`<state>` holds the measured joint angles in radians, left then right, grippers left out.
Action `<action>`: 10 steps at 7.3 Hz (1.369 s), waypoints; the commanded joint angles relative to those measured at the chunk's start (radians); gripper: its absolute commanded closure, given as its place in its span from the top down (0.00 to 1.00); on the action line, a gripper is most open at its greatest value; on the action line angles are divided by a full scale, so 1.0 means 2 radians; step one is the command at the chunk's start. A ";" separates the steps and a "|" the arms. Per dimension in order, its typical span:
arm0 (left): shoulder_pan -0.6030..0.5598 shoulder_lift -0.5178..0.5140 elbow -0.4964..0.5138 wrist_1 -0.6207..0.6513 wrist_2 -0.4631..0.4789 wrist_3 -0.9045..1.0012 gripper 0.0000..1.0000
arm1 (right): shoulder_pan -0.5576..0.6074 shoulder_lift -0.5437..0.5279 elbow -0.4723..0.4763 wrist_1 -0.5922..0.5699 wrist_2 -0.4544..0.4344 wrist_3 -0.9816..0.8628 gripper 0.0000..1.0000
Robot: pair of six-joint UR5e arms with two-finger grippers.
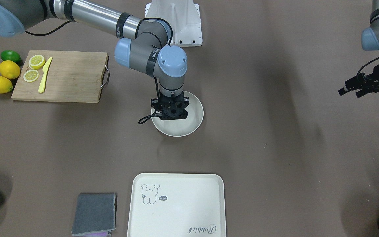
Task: Place red cherry on plate
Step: 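Lower the cherries into the plate and open the right gripper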
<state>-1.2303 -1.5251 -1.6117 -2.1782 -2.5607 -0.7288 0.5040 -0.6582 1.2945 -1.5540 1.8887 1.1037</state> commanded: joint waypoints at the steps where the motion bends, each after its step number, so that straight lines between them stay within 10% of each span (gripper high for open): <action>1: 0.002 0.000 -0.005 0.000 0.000 -0.011 0.97 | 0.001 0.006 0.006 -0.001 0.006 0.001 1.00; 7: 0.002 0.000 -0.009 -0.001 -0.001 -0.012 0.97 | 0.069 0.011 0.192 -0.189 0.094 -0.016 1.00; 10: -0.001 0.008 0.005 -0.001 -0.005 0.001 0.97 | 0.138 -0.076 0.274 -0.261 0.119 -0.107 1.00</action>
<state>-1.2292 -1.5188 -1.6192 -2.1797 -2.5698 -0.7392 0.7120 -0.7115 1.7745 -2.0395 2.0993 0.9674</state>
